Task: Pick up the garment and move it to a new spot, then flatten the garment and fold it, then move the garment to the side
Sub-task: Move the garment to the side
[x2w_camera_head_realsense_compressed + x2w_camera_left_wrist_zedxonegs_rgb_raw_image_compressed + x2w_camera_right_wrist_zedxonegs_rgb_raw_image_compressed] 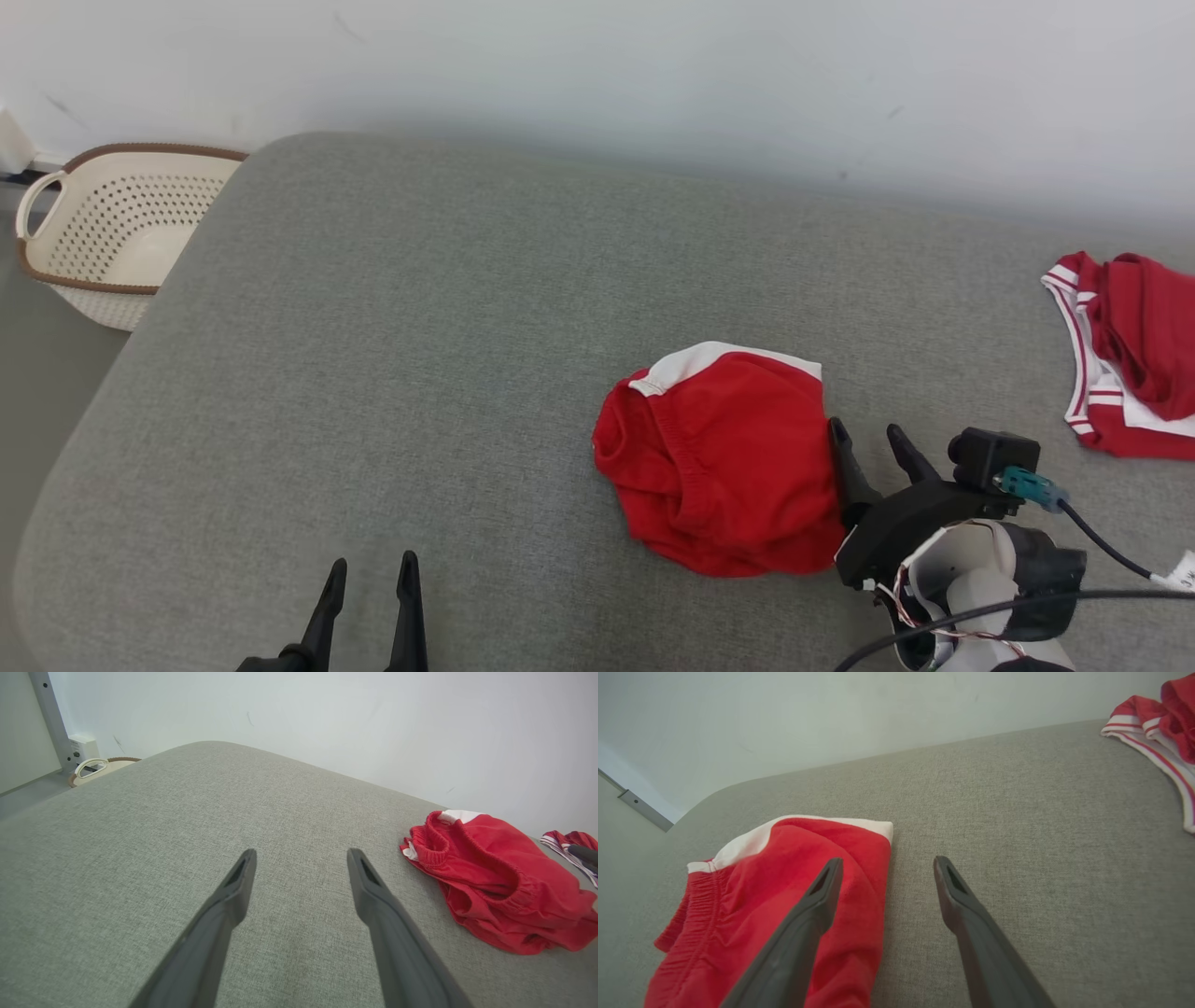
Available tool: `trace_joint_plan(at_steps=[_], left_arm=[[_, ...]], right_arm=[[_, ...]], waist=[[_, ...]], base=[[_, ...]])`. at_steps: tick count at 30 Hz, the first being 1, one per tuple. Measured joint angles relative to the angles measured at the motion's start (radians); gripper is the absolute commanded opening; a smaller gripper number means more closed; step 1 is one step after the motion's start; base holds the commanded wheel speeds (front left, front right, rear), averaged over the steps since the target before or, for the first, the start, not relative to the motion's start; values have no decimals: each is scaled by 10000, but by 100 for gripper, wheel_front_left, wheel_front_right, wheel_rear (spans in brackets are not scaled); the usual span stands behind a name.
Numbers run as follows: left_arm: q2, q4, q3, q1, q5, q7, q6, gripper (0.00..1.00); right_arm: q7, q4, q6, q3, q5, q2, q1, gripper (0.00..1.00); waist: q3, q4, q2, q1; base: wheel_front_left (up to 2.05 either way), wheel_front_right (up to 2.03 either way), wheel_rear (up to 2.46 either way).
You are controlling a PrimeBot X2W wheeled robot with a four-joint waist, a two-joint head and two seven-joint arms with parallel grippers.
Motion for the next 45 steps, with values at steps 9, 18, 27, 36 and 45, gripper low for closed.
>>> trace_joint_plan(at_steps=[9,18,27,36,45], left_arm=[[2,38,21,-136,6,0,-35,100],[0,105,33,-117,10,0,-65,100],[0,69,148,-7,50,0,-48,100],[0,-270,299,10,56,0,-2,100],[2,-779,314,-595,280,-2,-94,100]], right_arm=[[144,2606,0,259,397,63,-997,100],[-130,3685,0,1277,1143,86,-1425,0],[-903,4174,0,2079,1248,63,-2031,0],[-1072,3948,0,3154,965,-966,-3089,0],[-556,3267,0,4671,1216,-2811,-4468,0]], waist=[[40,394,0,0],[-40,402,0,0],[-78,204,0,0],[158,-335,0,0],[943,-906,1,1]], base=[[0,0,0],[0,0,0],[0,0,0],[0,0,0],[0,0,0]])
